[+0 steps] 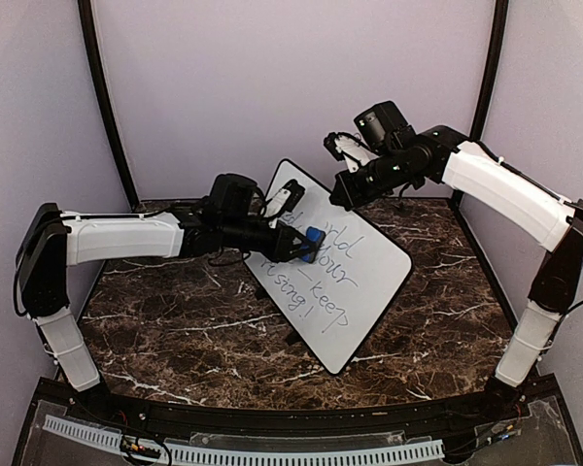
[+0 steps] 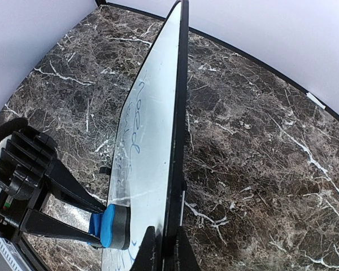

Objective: Erase the whiteboard
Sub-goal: Erase the center of the whiteboard.

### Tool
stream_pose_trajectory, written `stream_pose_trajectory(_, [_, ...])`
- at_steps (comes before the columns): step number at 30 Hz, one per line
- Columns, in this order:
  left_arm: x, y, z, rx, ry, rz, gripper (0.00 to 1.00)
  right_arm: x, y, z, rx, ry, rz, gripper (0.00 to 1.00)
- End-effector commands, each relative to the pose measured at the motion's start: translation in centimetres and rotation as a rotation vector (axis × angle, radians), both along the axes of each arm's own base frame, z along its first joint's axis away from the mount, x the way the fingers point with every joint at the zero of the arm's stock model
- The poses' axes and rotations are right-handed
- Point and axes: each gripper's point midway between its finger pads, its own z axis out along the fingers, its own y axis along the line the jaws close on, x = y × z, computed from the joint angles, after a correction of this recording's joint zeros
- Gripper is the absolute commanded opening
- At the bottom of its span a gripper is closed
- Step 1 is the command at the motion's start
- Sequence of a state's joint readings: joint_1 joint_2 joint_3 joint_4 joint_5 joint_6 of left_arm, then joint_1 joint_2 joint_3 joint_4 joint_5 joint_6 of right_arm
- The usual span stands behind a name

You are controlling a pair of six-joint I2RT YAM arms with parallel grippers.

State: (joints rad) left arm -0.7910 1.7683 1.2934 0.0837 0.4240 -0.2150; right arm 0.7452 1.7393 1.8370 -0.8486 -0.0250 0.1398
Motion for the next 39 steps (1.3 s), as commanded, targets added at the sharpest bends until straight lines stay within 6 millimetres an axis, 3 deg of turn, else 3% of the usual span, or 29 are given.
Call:
stream_pose_trajectory(1, [-0.2,-0.7,-1.6,0.053,0.031,0.003,0.00,-2.9,2.7,-1.6,-0.046,0.003,0.194,0.00])
stream_pose_trajectory(7, [1.2,-2.1,1.5,0.027,-0.020,-0.003,0.00,-2.8,2.7,-1.7,-0.051,0.002,0.194,0.00])
stream_pose_trajectory(10, [1.4,-2.2,1.8,0.028,-0.023,-0.002,0.00,-2.8,2.7,-1.8,-0.054,0.002,0.195,0.00])
stream_pose_trajectory(14, [1.0,-1.8,0.7,0.053,-0.005,0.009,0.00,-2.7,2.6,-1.8,-0.055,0.001,0.191,0.00])
stream_pose_trajectory(23, [-1.1,0.5,-3.7,0.145,0.062,0.054,0.00,-2.6,2.7,-1.9,-0.057,-0.001,0.192,0.00])
stream_pose_trajectory(27, [-1.2,0.9,-4.3,0.167,0.061,0.071,0.00,-2.5,2.7,-2.1,-0.061,0.002,0.192,0.00])
stream_pose_trajectory(31, [-0.9,0.2,-3.7,0.152,0.056,0.069,0.00,-2.5,2.6,-2.2,-0.064,0.003,0.192,0.00])
stream_pose_trajectory(39, [0.4,-2.1,0.4,0.102,-0.022,0.057,0.00,-2.5,2.7,-2.3,-0.065,0.005,0.191,0.00])
